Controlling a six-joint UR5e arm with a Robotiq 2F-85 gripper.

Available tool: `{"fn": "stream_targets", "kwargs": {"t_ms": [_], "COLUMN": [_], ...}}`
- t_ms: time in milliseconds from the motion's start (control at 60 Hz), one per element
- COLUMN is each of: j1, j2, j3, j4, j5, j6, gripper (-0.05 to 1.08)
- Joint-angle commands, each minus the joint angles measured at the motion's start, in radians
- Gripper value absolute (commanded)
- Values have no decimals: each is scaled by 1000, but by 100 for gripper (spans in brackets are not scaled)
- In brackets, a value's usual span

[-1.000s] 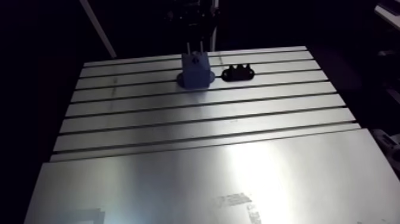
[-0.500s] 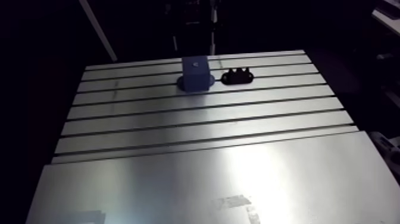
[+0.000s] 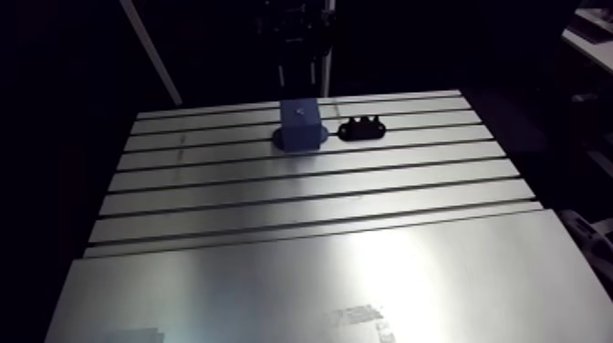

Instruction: Pick up the M10 bolt and insert it into the hex recess until seated.

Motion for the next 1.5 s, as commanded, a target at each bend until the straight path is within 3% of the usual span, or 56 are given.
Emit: {"fn": "stream_targets", "kwargs": {"t_ms": [17, 400, 517, 683, 1500], "j1": [-2, -3, -5, -6, -18], "j2": [4, 4, 4, 4, 6], "j3": [13, 48, 63, 77, 94], "j4": [-15, -70, -74, -121, -128], "j5": [-1, 8, 27, 29, 33], "j6": [-13, -28, -39, -43, -44], "gripper": [108, 108, 108, 108, 108]}}
